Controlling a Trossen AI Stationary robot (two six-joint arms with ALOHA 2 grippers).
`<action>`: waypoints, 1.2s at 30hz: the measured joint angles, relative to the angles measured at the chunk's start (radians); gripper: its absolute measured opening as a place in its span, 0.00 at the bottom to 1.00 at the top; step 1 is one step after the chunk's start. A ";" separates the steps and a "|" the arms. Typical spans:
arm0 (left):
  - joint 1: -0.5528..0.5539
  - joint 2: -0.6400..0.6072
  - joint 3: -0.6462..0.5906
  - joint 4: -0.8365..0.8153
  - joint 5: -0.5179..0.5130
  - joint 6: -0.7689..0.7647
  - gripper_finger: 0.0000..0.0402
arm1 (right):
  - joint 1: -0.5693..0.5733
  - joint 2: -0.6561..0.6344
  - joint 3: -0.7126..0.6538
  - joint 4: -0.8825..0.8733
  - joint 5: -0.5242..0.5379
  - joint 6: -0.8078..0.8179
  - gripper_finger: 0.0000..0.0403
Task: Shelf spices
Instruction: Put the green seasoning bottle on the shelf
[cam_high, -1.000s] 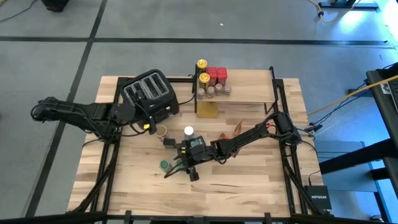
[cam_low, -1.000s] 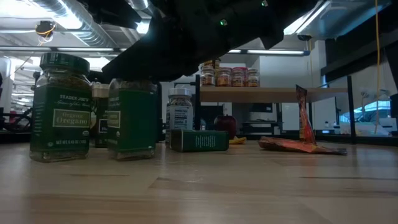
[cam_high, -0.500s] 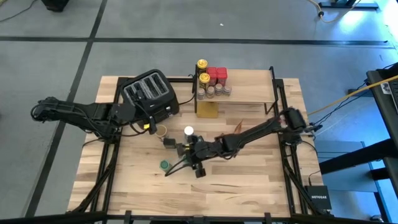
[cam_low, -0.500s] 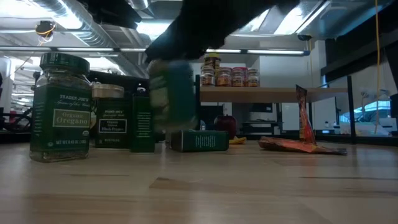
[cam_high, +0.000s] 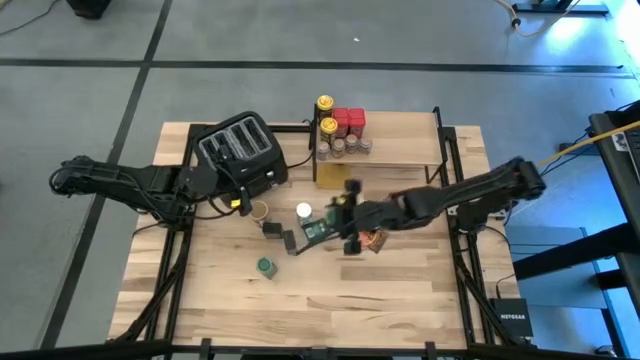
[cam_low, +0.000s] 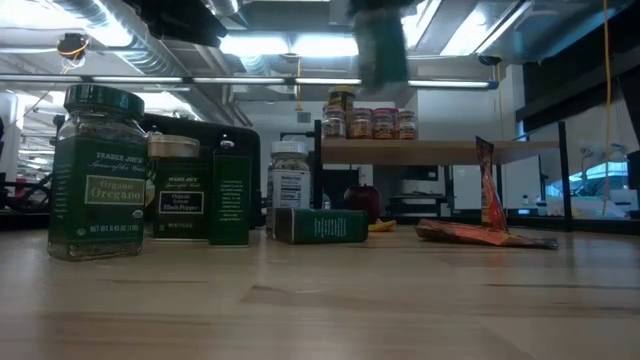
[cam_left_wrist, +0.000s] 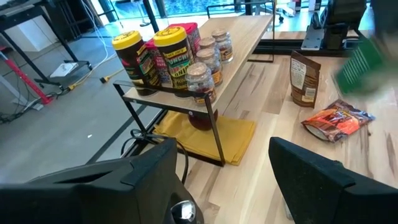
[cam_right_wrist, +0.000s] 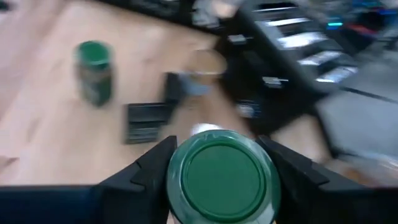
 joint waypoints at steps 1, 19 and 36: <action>0.000 0.000 0.000 -0.002 0.000 0.000 0.62 | -0.005 -0.032 -0.002 -0.024 0.038 0.001 0.50; 0.000 0.000 0.000 0.000 0.000 -0.004 0.62 | -0.692 -0.485 -0.244 -0.097 0.004 -0.050 0.50; 0.000 0.000 0.000 0.002 0.000 0.002 0.62 | -1.061 -0.380 -0.302 0.034 -0.020 0.129 0.50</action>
